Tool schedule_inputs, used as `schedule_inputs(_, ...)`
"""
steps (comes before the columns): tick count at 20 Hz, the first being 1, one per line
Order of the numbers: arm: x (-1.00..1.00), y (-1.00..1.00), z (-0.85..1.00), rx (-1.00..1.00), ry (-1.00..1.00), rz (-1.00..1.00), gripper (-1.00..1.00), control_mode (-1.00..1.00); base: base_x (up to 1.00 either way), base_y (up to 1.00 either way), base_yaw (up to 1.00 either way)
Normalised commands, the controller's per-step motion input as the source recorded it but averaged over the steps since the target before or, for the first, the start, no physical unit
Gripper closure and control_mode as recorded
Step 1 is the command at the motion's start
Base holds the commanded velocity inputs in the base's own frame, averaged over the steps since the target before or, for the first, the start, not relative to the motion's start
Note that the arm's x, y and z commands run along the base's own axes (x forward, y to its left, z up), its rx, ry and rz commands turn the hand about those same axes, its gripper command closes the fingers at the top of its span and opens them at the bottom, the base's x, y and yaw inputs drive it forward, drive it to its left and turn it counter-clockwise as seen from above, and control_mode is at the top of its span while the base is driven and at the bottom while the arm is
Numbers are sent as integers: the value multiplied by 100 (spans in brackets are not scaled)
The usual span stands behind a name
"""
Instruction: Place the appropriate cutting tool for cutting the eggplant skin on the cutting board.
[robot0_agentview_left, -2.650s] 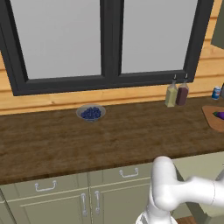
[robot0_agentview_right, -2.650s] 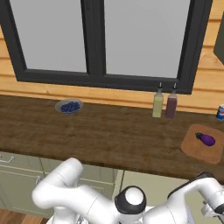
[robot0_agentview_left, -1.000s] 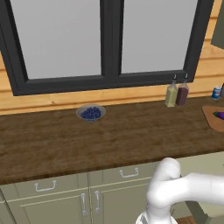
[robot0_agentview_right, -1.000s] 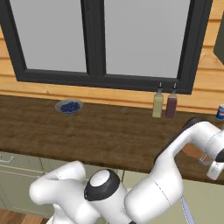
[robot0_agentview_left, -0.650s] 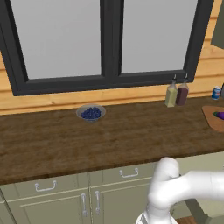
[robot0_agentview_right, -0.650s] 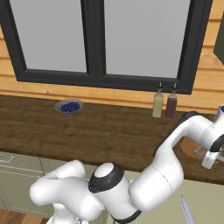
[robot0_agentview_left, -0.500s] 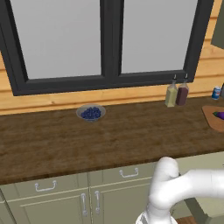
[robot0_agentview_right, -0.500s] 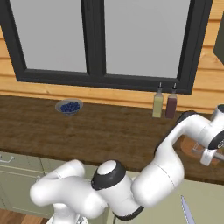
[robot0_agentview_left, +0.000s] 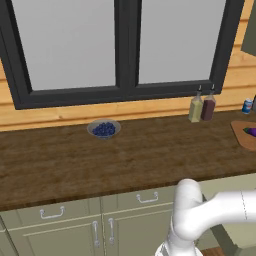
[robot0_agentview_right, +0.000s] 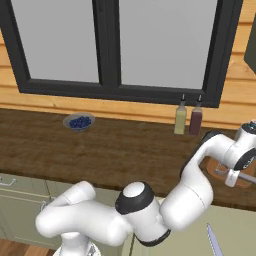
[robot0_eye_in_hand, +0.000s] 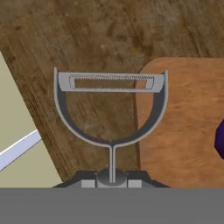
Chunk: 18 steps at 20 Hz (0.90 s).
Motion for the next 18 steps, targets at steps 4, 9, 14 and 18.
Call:
schedule_inputs(4,61,0,-22,0,0,5,100,-100,0,0,0)
schedule_inputs(9,54,0,-23,1,0,5,100,-100,0,0,0)
schedule_inputs(14,36,0,-31,3,0,3,100,-100,0,0,0)
schedule_inputs(18,35,0,-40,3,0,3,100,-100,0,0,0)
